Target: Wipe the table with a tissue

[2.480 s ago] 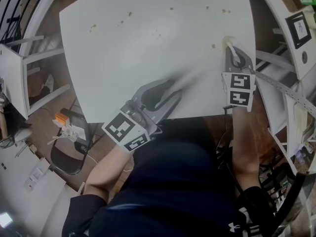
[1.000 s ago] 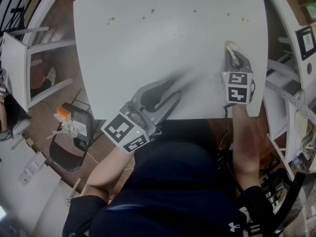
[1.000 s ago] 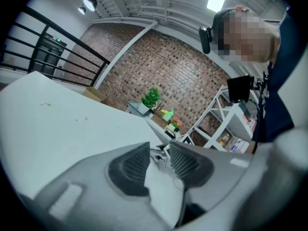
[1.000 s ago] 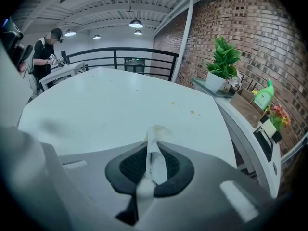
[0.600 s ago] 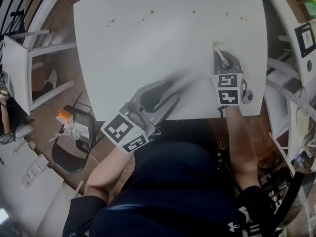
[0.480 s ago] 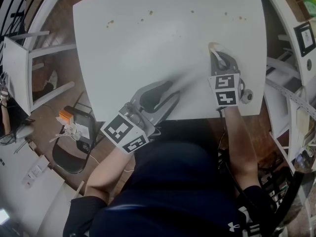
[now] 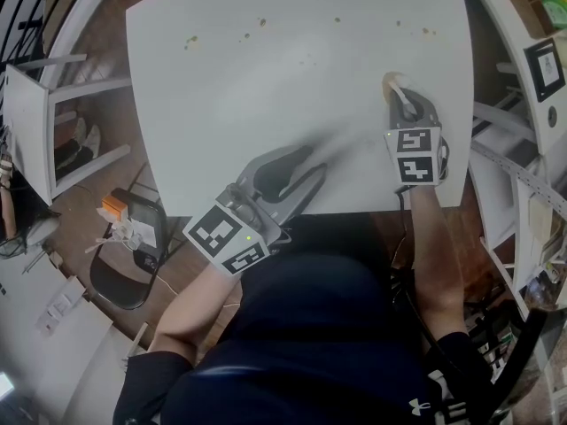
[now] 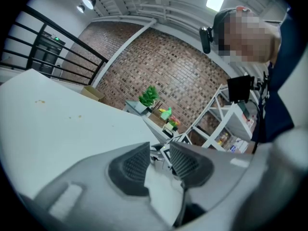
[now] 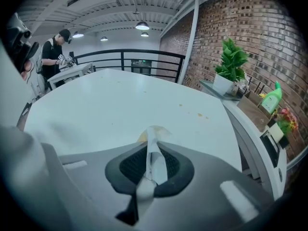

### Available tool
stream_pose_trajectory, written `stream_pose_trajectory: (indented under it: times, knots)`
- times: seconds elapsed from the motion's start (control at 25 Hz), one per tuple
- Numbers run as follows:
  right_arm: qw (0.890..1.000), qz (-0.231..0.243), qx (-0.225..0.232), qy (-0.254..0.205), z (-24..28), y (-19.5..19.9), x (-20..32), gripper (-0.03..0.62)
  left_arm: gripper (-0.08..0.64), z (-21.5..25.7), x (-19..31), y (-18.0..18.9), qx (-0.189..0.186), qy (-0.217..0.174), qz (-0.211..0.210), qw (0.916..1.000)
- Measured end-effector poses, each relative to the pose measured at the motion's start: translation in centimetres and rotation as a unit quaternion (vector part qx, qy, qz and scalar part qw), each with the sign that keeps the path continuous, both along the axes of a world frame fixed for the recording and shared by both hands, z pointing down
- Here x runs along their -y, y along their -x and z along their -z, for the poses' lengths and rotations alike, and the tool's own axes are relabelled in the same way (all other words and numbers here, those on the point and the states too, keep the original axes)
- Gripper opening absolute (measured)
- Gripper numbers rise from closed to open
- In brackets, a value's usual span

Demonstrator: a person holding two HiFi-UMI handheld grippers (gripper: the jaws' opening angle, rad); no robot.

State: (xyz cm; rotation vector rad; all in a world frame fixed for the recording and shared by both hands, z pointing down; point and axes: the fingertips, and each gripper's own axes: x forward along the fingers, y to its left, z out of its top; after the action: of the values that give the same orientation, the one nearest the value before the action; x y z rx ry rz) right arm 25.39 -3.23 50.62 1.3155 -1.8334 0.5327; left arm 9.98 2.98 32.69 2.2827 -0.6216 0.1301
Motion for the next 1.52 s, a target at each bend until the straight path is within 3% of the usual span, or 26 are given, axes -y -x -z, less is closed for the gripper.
stream_pose_trajectory:
  times: [0.44,0.64,1.52]
  knots:
    - [0.999,-0.047,-0.017,0.01,-0.7,-4.9,1.8,0.012,0.127,0.0,0.0,1.2,0.0,0.001,0.017,0.9999]
    - [0.997,-0.071,-0.014,0.013,-0.7,-5.1,2.3,0.012,0.127,0.1,0.1,2.6,0.001,0.003,0.025,0.9997]
    - [1.0,-0.001,0.017,0.023,-0.1,6.7,0.4,0.012,0.127,1.5,0.0,7.1,-0.002,-0.012,0.033,0.9994]
